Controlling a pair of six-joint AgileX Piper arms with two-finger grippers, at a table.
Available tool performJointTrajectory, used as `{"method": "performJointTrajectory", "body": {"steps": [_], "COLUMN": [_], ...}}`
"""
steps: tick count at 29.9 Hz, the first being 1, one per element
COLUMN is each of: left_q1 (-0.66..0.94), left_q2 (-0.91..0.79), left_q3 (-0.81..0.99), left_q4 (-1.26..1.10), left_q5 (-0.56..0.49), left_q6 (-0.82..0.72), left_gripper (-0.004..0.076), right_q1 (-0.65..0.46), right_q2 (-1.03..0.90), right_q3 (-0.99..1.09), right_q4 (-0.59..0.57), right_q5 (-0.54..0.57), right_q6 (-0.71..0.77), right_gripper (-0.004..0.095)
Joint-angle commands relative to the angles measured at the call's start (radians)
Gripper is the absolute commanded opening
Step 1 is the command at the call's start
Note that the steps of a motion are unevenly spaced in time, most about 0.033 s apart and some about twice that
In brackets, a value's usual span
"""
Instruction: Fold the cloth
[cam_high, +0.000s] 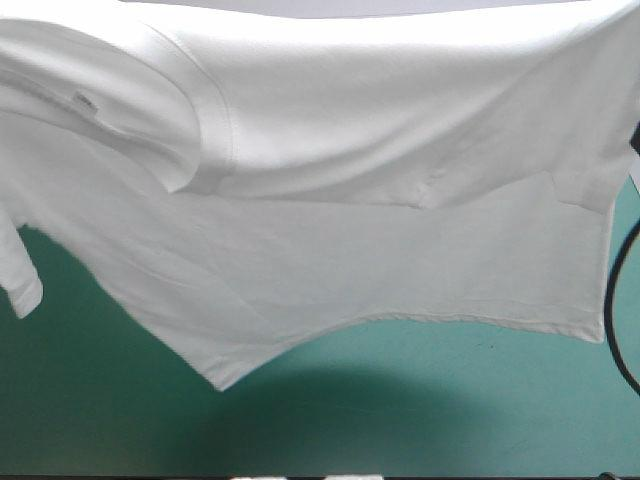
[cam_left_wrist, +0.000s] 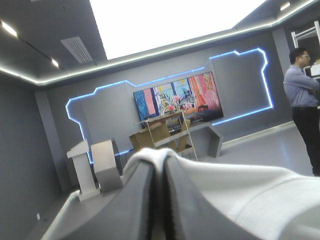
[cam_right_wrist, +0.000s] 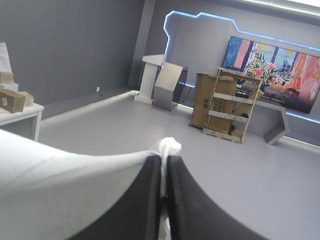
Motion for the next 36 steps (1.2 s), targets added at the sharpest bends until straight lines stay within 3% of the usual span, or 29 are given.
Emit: {"method": "performJointTrajectory", "body": {"steps": [1, 6, 11, 16, 23, 28, 36], "left_q1": [-0.003, -0.003, -0.003, -0.003, -0.003, -0.003, -0.005], "left_q2": [-0.003, -0.023, -0.041, -0.039, -0.039, 0.014, 0.258], "left_q3": [-0.073, -0.143, -0.138, 0.042, 0.412, 0.645, 0.754], "left_q4": [-0.01, -0.01, -0.006, -0.001, -0.006, -0.026, -0.253], "left_q5": [-0.078, -0.046, 0.057, 0.038, -0.124, -0.272, -0.385], "left_q6": [-0.012, -0.012, -0.026, -0.049, -0.006, 0.048, 0.251], "left_gripper": [0.0019, 0.0019, 0.0019, 0.0019, 0.0019, 0.0019, 0.0019], "right_q1": [-0.003, -0.003, -0.003, -0.003, -0.003, -0.003, -0.048], "right_q2": [-0.021, -0.065, -0.09, -0.096, -0.096, -0.07, 0.137], "right_q3": [-0.048, -0.045, -0.028, 0.137, 0.447, 0.641, 0.751], "right_q4": [0.033, 0.087, 0.159, 0.161, 0.137, -0.018, -0.067], "right_q5": [-0.045, 0.043, 0.08, 0.099, -0.064, -0.197, -0.356], "right_q6": [-0.017, -0.051, -0.05, -0.029, -0.018, 0.072, 0.098], "right_gripper": [-0.0017, 0.0004, 0.0005, 0.0005, 0.0004, 0.0003, -0.0017]}}
